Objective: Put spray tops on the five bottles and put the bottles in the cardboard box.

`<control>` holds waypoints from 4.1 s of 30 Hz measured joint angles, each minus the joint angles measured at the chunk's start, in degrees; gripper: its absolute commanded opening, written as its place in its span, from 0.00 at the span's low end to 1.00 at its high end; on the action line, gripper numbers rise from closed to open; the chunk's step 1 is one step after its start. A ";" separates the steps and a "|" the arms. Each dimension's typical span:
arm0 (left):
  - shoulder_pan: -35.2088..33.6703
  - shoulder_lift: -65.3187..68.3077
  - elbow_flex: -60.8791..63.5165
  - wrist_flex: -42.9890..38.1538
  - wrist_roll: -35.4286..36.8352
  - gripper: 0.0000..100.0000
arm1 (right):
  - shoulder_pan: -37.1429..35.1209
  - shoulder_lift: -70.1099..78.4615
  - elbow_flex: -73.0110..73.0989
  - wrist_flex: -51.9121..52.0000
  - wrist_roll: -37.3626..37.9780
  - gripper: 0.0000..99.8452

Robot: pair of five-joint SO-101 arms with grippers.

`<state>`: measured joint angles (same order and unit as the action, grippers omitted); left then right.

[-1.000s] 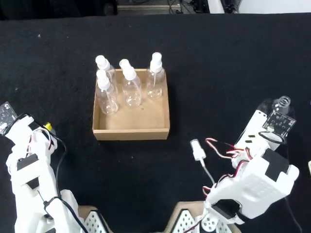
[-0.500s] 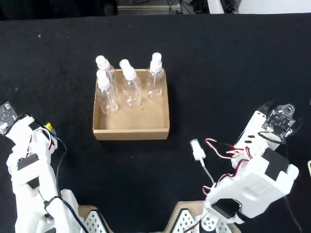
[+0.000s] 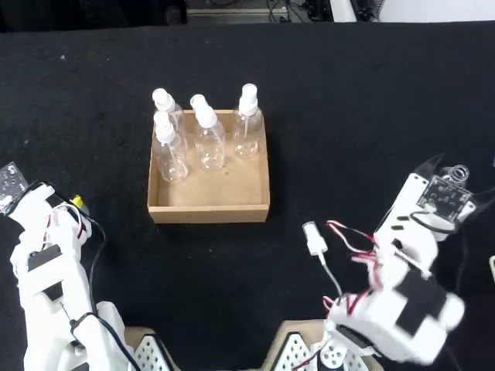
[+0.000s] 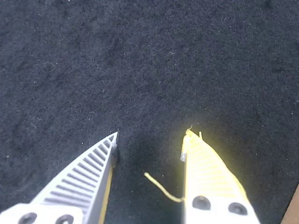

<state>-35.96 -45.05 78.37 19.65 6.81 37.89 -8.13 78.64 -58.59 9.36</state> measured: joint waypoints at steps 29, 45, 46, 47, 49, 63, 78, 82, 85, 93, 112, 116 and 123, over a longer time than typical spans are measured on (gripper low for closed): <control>0.00 0.00 0.00 0.00 0.00 0.20 | -23.03 -62.77 -18.37 128.35 26.55 0.20; 0.00 0.00 0.00 0.00 0.00 0.20 | -41.05 -31.74 -21.63 133.89 30.51 0.30; 0.00 0.00 0.00 0.00 0.00 0.20 | -41.23 -30.95 -21.63 133.27 29.98 0.30; 0.00 0.00 0.00 0.00 0.00 0.20 | -41.23 -30.33 -21.63 132.31 29.71 0.30; 0.00 0.00 0.00 0.00 0.00 0.20 | -41.23 -28.66 -21.63 130.20 29.54 0.30; 0.00 0.00 0.00 0.00 0.00 0.20 | -37.10 -12.04 -21.01 117.63 31.03 0.21; 0.00 0.00 0.00 0.00 0.00 0.20 | -36.57 -10.37 -26.37 122.55 31.21 0.01; 0.00 0.00 0.00 0.00 0.00 0.20 | -33.93 -13.10 -37.54 131.60 31.30 0.01; 0.00 0.00 0.00 0.00 0.00 0.20 | -30.15 -18.11 -46.51 136.44 31.30 0.01; 0.00 0.00 0.00 0.00 0.00 0.20 | -14.86 -31.74 -59.69 130.81 20.84 0.01; 0.00 0.00 0.00 0.00 0.00 0.20 | -0.70 -34.20 -42.37 75.60 5.19 0.01; 0.00 0.00 0.00 0.00 0.00 0.20 | -0.70 -34.20 -42.37 72.35 5.01 0.01; 0.00 0.00 0.00 0.00 0.00 0.20 | 1.14 -34.20 -37.10 67.25 5.01 0.01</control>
<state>-35.96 -45.05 78.37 19.65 6.81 39.03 -42.33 41.54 8.66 14.37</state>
